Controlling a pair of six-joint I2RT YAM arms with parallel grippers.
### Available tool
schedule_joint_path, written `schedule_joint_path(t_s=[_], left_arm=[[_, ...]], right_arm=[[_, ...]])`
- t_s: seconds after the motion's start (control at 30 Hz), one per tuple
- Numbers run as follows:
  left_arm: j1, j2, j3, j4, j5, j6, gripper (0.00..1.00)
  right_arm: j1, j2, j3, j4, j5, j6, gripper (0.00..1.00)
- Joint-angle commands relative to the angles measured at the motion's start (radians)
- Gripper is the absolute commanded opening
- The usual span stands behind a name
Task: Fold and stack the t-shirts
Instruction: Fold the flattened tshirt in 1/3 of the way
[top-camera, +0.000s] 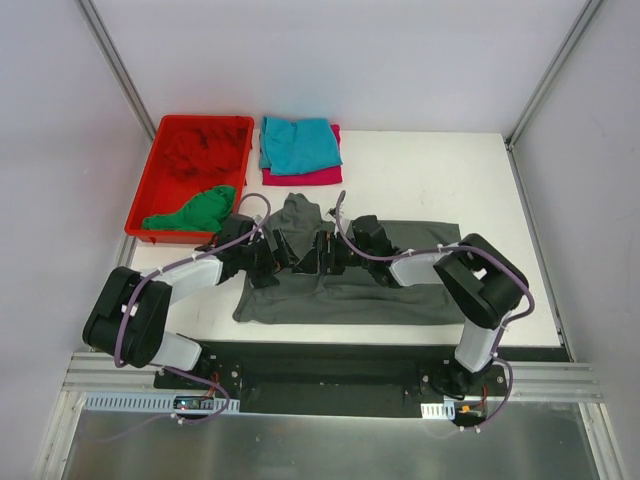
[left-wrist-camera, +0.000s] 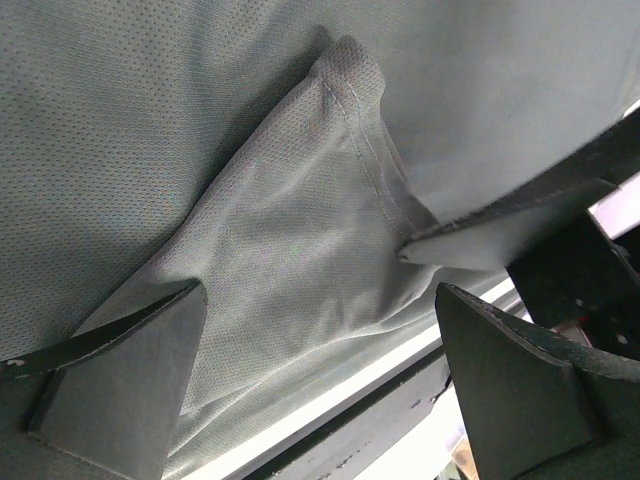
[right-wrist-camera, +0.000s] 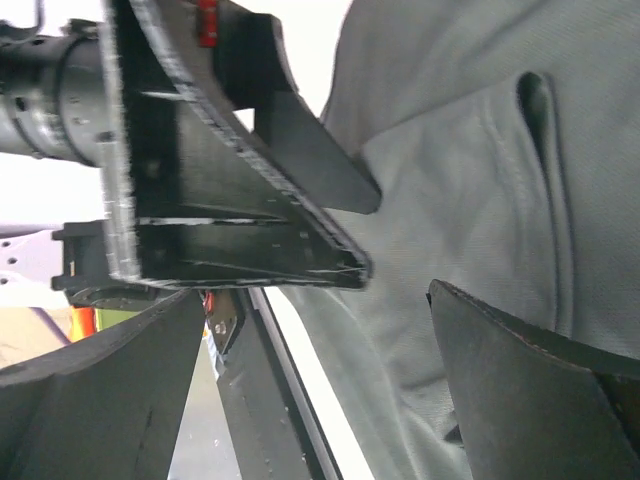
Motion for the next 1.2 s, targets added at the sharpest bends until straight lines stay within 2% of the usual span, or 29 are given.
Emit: schedule_joint_path(t_s=[0.0,0.23,0.43,0.53,0.7,0.8,0.9,0.97,1.17], left_arm=[[0.01,-0.022,-0.054,-0.012,-0.067,-0.015,0.99],[0.017,-0.064,-0.076,-0.086,-0.075,-0.003,0.99],[0.021,-0.114,-0.084,-0.164,-0.113,0.02,0.99],[0.021,-0.165,-0.094,-0.199,-0.136,0.028,0.99],[0.021,-0.295,-0.041,-0.235,-0.055,0.074,0.99],[0.021,-0.335,0.048,-0.239,-0.053,0.103,0.99],[0.021,-0.294,0.17,-0.247,-0.087,0.146,0.99],[0.021,-0.21,0.299,-0.261,-0.111,0.192,0.99],[0.021,0.184,0.778,-0.489,-0.286,0.277,0.99]], right_arm=[[-0.028,0.033,-0.005,0.11,0.011,0.01,0.96],[-0.081,0.072,-0.023,0.042,0.044,-0.067,0.96],[-0.091,0.03,-0.013,-0.007,0.028,-0.108,0.96],[-0.113,-0.054,-0.011,-0.053,0.021,-0.134,0.96],[-0.211,-0.324,-0.02,-0.279,0.116,-0.263,0.96],[-0.254,-0.495,-0.011,-0.509,0.297,-0.387,0.96],[-0.28,-0.624,0.003,-0.736,0.565,-0.47,0.96],[-0.295,-0.686,0.007,-0.848,0.743,-0.492,0.96],[-0.303,-0.858,-0.054,-1.01,0.951,-0.519,0.96]])
